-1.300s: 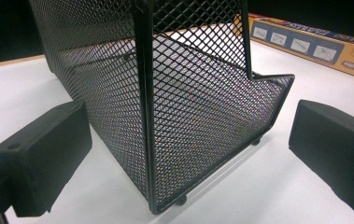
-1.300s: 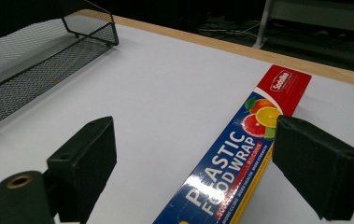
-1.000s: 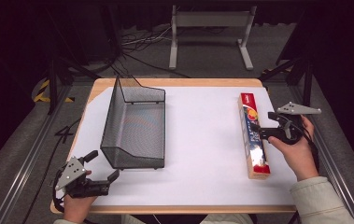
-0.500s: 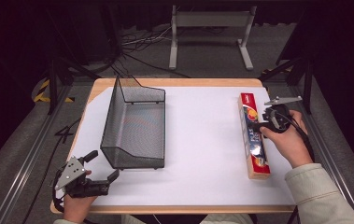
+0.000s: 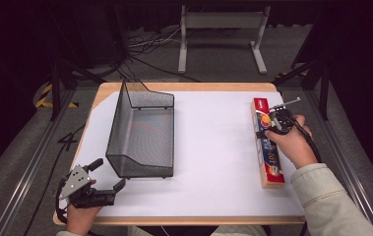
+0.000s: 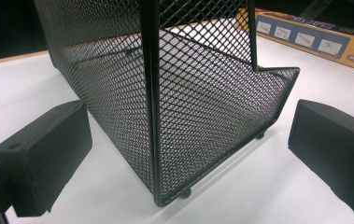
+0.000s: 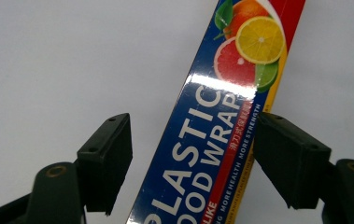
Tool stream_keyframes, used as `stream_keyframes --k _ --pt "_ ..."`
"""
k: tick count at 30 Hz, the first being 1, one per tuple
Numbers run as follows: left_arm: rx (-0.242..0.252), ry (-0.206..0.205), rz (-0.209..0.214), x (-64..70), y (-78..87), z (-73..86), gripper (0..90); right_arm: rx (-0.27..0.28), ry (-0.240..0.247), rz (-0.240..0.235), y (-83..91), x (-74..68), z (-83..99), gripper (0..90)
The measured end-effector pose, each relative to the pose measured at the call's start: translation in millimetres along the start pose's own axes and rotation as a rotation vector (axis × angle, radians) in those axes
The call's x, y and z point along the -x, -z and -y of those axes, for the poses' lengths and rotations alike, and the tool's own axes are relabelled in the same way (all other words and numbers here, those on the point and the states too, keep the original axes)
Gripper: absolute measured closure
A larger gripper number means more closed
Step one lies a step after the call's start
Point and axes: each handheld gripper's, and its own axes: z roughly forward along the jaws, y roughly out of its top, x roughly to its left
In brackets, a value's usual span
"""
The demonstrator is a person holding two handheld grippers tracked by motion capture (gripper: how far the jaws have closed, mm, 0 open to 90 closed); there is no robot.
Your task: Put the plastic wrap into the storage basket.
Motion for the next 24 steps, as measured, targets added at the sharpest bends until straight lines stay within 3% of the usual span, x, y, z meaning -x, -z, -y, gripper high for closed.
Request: stream_keyframes --k 1,6,24 --pt "0.003 0.003 0.002 0.4 0.5 -0.3 0.4 -0.001 -0.006 0.023 -3.5 0.7 -1.2 28.5" --pt "0.002 0.002 0.005 0.5 0.3 -0.3 0.4 -0.048 -0.028 0.046 -12.3 4.6 -3.8 27.1" --pt "0.001 0.015 0.019 -0.9 1.0 0.0 0.6 -0.182 -0.144 0.048 -37.7 6.1 -5.5 29.1"
